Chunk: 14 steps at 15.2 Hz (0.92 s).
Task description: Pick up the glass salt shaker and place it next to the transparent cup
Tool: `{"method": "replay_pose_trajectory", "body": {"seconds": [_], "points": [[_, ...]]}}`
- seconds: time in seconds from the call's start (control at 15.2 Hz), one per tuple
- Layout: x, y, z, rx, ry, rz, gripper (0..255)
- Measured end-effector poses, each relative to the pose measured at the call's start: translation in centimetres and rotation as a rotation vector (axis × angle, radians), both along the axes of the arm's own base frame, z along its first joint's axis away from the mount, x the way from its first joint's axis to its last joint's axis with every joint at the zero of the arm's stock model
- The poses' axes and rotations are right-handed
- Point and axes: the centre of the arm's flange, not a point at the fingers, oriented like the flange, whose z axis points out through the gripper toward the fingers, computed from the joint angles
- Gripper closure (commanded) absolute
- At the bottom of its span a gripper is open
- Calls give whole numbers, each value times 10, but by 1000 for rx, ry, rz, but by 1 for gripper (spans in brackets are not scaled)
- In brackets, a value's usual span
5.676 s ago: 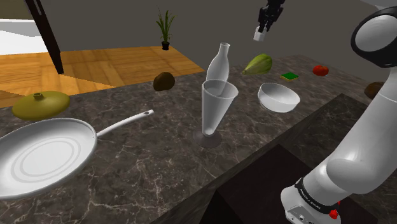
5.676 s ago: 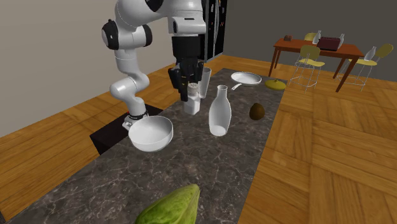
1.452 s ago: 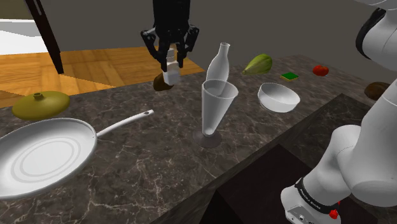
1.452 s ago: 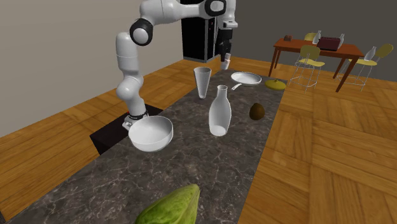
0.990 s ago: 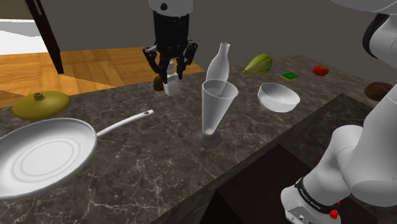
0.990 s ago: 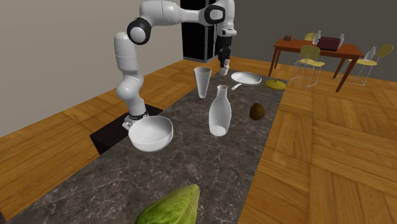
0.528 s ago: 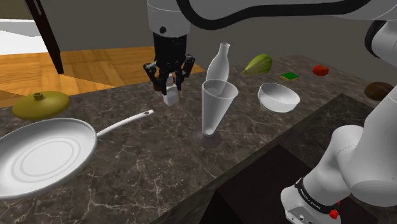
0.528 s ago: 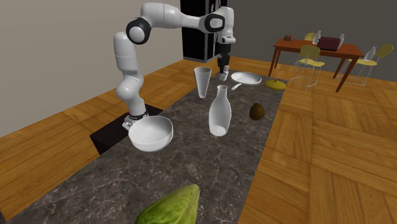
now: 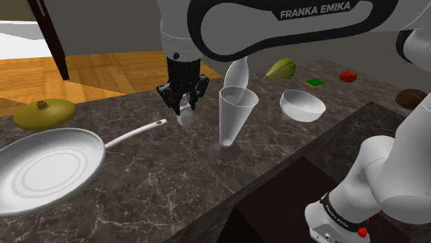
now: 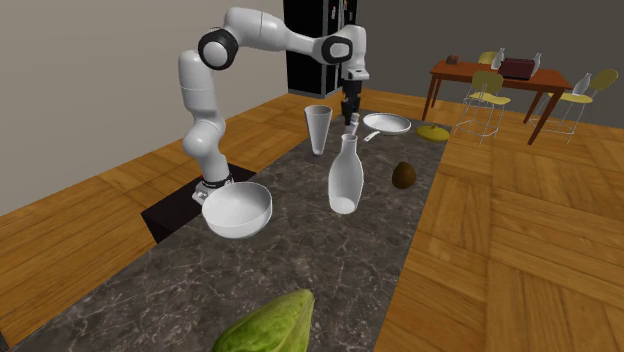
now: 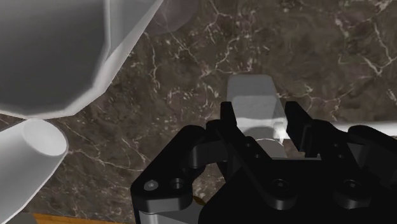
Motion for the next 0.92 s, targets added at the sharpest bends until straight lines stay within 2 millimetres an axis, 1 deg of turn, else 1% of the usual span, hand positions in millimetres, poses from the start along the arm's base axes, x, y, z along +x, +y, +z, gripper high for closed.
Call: {"method": "replay_pose_trajectory", "body": {"seconds": [0.92], "points": [[-1, -1, -72, 0, 0, 0, 255]]}}
